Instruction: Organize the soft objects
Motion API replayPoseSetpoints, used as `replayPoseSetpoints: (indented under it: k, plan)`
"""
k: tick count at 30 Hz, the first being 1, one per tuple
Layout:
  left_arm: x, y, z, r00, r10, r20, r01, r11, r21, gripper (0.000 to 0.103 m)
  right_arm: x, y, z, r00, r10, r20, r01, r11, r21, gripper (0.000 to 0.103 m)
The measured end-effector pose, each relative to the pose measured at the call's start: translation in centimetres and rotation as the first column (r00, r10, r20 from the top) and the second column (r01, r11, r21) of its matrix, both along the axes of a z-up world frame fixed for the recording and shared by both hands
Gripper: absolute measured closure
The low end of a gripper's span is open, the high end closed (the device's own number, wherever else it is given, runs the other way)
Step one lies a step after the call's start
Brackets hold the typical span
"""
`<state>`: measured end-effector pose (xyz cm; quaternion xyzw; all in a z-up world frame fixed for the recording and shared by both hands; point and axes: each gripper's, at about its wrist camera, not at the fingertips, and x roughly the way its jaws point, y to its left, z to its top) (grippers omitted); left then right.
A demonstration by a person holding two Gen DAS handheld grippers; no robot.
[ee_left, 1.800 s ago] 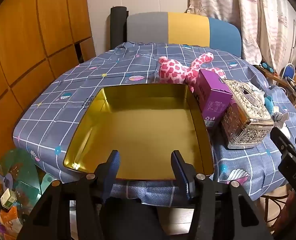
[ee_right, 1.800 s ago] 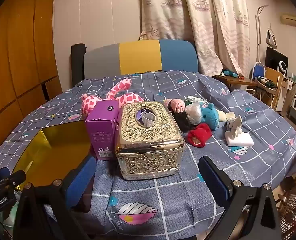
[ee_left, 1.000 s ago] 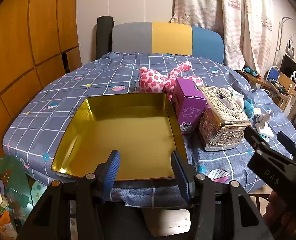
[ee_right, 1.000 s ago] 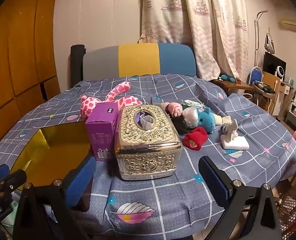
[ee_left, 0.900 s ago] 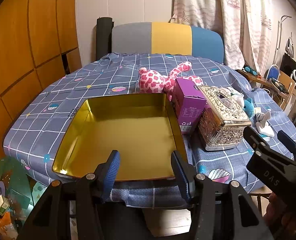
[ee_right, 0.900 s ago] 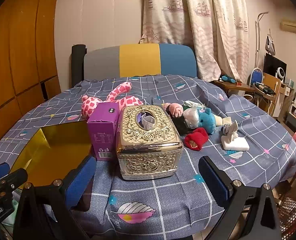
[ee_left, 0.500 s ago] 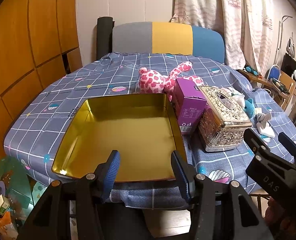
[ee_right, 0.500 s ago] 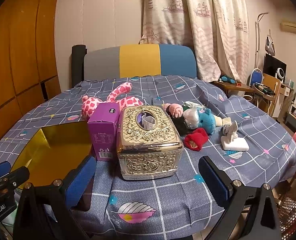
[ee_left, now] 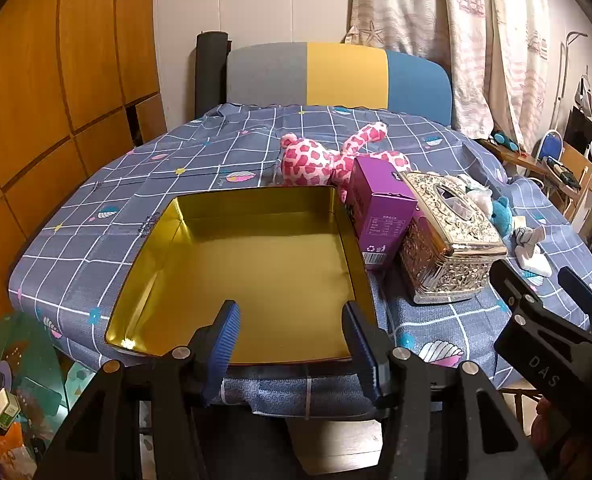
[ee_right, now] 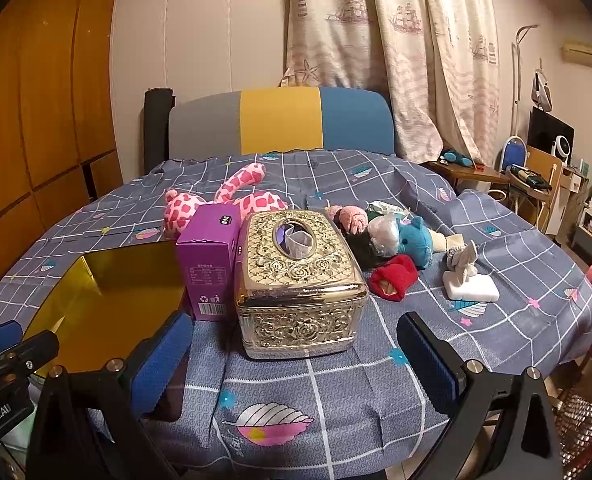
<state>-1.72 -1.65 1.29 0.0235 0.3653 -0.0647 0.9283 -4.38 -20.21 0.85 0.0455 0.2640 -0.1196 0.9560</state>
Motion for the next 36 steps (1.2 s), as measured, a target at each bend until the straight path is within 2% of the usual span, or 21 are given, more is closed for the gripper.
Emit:
replayPoseSetpoints:
  k: [18, 24, 26, 36]
  plan:
    - [1.3, -1.4, -0.2, 1.000, 0.002, -0.020, -0.001, 1.000, 0.024, 0.049, 0.5, -1.5, 0.3, 1.000, -0.029, -0.003, 0.029, 0.999, 0.014, 0.000]
    - [2.4, -2.7, -0.3, 0.999, -0.015, -0.036, 0.016, 0.999, 0.033, 0.049, 0.8, -3.5, 0.6, 0.996, -0.089, -0.002, 0.089, 0.996, 0.031, 0.000]
    - [2.7, -3.0, -0.2, 0.999, -0.016, -0.035, 0.017, 0.999, 0.037, 0.049, 0.7, -4.1, 0.7, 0.996, -0.086, 0.002, 0.086, 0.995, 0.059, 0.000]
    - [3.0, -3.7, 0.1, 0.999, -0.021, -0.036, 0.023, 0.999, 0.046, 0.049, 0.8, -4.1, 0.9, 0.996, -0.092, 0.000, 0.092, 0.994, 0.051, 0.000]
